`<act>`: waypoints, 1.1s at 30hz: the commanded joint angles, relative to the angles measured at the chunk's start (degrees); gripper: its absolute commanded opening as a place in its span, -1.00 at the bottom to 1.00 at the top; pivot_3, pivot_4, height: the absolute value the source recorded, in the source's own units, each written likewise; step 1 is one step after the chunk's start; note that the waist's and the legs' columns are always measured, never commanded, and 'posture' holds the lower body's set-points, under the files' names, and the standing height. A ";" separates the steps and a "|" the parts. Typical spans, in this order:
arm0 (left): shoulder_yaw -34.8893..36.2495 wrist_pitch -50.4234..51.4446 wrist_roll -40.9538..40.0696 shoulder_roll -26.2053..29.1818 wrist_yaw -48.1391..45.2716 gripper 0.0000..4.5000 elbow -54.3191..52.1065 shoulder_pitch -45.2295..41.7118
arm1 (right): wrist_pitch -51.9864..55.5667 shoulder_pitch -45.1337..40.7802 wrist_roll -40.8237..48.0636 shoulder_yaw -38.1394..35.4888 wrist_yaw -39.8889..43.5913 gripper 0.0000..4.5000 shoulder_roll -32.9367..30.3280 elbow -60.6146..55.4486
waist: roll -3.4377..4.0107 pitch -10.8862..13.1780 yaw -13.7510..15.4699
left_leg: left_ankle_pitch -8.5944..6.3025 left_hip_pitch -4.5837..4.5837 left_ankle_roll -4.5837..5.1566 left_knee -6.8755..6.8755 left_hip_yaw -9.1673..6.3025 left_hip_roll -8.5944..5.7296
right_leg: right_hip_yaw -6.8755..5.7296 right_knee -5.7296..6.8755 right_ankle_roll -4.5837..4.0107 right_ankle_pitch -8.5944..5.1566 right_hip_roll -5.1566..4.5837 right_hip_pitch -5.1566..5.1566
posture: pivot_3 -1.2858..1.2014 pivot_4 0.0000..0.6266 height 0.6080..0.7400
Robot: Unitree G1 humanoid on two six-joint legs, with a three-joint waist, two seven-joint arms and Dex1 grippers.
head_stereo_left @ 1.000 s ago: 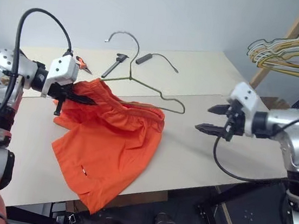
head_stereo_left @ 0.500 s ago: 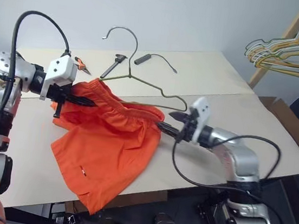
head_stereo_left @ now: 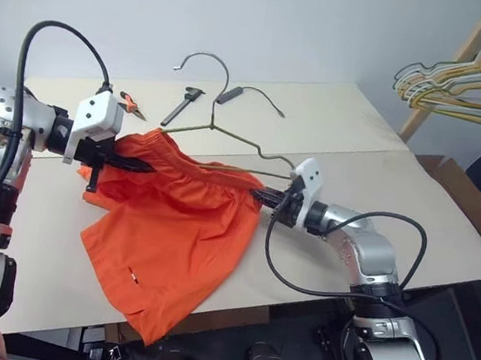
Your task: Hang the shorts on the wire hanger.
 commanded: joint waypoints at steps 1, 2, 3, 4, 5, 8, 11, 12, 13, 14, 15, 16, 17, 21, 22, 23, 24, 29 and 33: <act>2.43 -0.16 -1.36 0.14 0.66 -1.00 -1.08 -0.19 | -1.22 -0.02 1.16 -0.65 0.56 -0.99 -1.03 -2.90 | 0.00 0.00 0.02 | 0.00 0.00 0.00 0.00 0.00 0.00 | 0.00 0.00 0.00 0.00 0.00 0.00 | 0.00 -0.84 1.00; 2.39 -0.23 -1.22 0.15 0.85 -1.00 -0.89 -0.15 | -1.15 0.13 1.09 -0.57 0.80 -0.99 -1.40 -3.29 | 0.00 0.00 0.05 | 0.00 -0.01 0.00 0.00 0.00 0.00 | 0.00 0.00 0.00 0.00 0.00 0.00 | 0.00 -0.84 1.00; 2.34 -0.26 -1.06 0.17 1.07 -1.00 -0.67 -0.13 | -1.07 0.27 1.07 -0.52 0.98 -0.99 -1.71 -3.67 | 0.00 0.00 0.06 | 0.00 -0.02 0.00 0.00 0.00 -0.01 | 0.00 -0.01 0.00 0.00 -0.02 -0.01 | 0.00 -0.84 1.00; 2.22 -0.32 -0.66 0.22 1.51 -1.00 -0.26 -0.18 | -0.97 0.43 1.07 -0.49 1.14 -0.99 -2.11 -4.16 | 0.00 0.00 0.08 | 0.00 -0.03 0.00 0.00 0.00 -0.01 | 0.00 -0.02 0.00 0.00 -0.02 -0.01 | 0.00 -0.84 1.00; 2.11 -0.51 -0.26 0.31 1.81 -1.00 0.36 -0.22 | -0.95 0.66 0.99 -0.43 1.29 -0.99 -2.63 -4.81 | 0.00 0.00 0.09 | 0.00 -0.03 0.00 0.01 0.00 -0.02 | 0.00 -0.02 0.00 0.00 -0.02 -0.01 | -0.01 -0.85 1.00; 1.77 -1.83 0.72 0.91 1.77 -1.00 2.70 -0.11 | -1.12 1.45 0.49 0.03 2.30 -0.99 -4.71 -6.82 | 0.00 0.00 0.09 | 0.00 -0.02 0.00 0.00 0.00 -0.01 | 0.00 -0.01 0.00 0.00 -0.02 0.00 | -0.01 -0.84 1.00; 1.88 -4.19 0.85 1.70 0.28 -1.00 3.99 0.68 | -1.03 2.41 0.48 -0.09 2.77 -0.99 -6.39 -8.04 | -0.01 -0.01 0.09 | 0.00 -0.02 0.00 0.00 0.01 -0.01 | 0.00 -0.02 0.00 0.00 -0.02 0.01 | -0.02 -0.83 1.00; 1.99 -4.80 0.72 1.92 -0.38 -1.00 4.17 0.91 | -0.95 2.62 0.56 -0.23 2.82 -0.99 -6.73 -8.19 | 0.00 -0.01 -0.01 | 0.00 -0.02 0.00 0.00 0.02 -0.01 | 0.00 -0.02 0.00 0.00 -0.02 0.01 | -0.02 -0.83 1.00; 1.89 -5.90 1.09 2.23 -0.70 -1.00 4.47 1.20 | -0.88 2.78 0.67 -0.47 2.85 -0.99 -7.04 -8.16 | 0.00 0.00 -0.06 | 0.00 -0.02 0.00 0.00 0.04 0.00 | 0.00 -0.02 0.00 0.00 -0.02 0.00 | -0.02 -0.83 1.00; 1.82 -6.63 1.41 2.42 -0.82 -1.00 4.66 1.39 | -0.83 2.89 0.75 -0.61 2.86 -0.99 -7.23 -8.17 | 0.00 -0.01 -0.09 | 0.00 -0.02 0.00 0.00 0.04 0.00 | 0.00 -0.02 0.00 0.00 -0.02 0.00 | -0.02 -0.83 1.00; 1.82 -8.04 1.69 2.69 -1.32 -1.00 5.24 1.73 | -0.68 2.98 0.90 -0.92 2.97 -0.99 -7.59 -7.96 | 0.00 0.00 -0.08 | 0.00 -0.02 0.00 0.00 0.04 0.01 | 0.00 -0.03 0.00 0.00 -0.01 0.00 | -0.02 -0.83 1.00; 1.85 -9.06 1.86 2.86 -1.73 -1.00 5.68 1.95 | -0.58 3.04 1.03 -1.12 3.03 -0.99 -7.87 -7.81 | 0.00 -0.01 -0.06 | 0.00 -0.02 0.00 0.00 0.04 0.02 | 0.00 -0.02 0.00 0.00 0.00 -0.01 | -0.02 -0.83 1.00; 1.95 -9.56 1.87 2.89 -1.97 -1.00 6.03 2.03 | -0.55 3.06 1.12 -1.24 3.05 -0.99 -8.08 -7.67 | 0.00 -0.01 -0.04 | 0.00 -0.02 0.00 0.00 0.04 0.02 | 0.00 -0.02 0.00 0.00 -0.01 0.00 | -0.02 -0.83 1.00; 1.04 -12.07 4.47 3.31 -0.46 -1.00 7.92 1.88 | -0.13 2.49 1.83 -2.30 3.62 -0.99 -9.61 -6.16 | 0.00 -0.01 0.04 | 0.00 -0.03 0.00 0.01 0.04 0.01 | 0.00 -0.03 0.00 0.00 -0.02 0.01 | -0.02 -0.83 1.00; 0.87 -12.39 5.09 3.32 0.13 -1.00 8.38 1.83 | -0.15 2.29 2.04 -2.48 3.85 -0.99 -10.08 -5.91 | -0.01 -0.01 0.06 | 0.00 -0.03 0.01 0.00 0.04 0.00 | 0.00 -0.04 0.00 0.00 -0.03 0.01 | -0.02 -0.83 1.00; 0.82 -12.55 5.57 3.24 0.71 -1.00 8.80 1.73 | -0.15 2.11 2.31 -2.62 4.03 -0.99 -10.54 -5.72 | -0.01 -0.01 0.10 | 0.00 -0.03 0.01 0.00 0.04 0.00 | 0.00 -0.05 0.00 0.00 -0.02 0.01 | -0.02 -0.83 1.00; 0.97 -12.81 5.78 3.04 1.26 -1.00 9.14 1.61 | -0.21 2.03 2.53 -2.67 4.15 -0.99 -10.99 -5.68 | -0.01 -0.01 0.14 | 0.00 -0.03 0.01 0.00 0.04 0.00 | 0.00 -0.05 0.00 0.00 -0.02 0.01 | -0.02 -0.83 1.00; 1.78 -12.58 5.76 2.32 3.98 -1.00 10.49 1.20 | -0.85 2.23 3.10 -2.89 5.05 -0.99 -13.05 -5.21 | -0.01 -0.01 0.14 | -0.01 -0.04 0.01 0.00 0.04 0.01 | -0.01 -0.05 0.00 0.00 -0.03 0.01 | -0.02 -0.84 1.00; 2.83 -11.99 4.75 2.38 5.58 -1.00 10.75 2.47 | -0.65 2.76 4.02 -3.09 5.39 -0.99 -14.18 -5.91 | -0.01 -0.01 0.10 | -0.01 -0.04 0.01 0.00 0.04 0.01 | 0.00 -0.04 0.00 0.00 -0.02 0.01 | -0.03 -0.83 1.00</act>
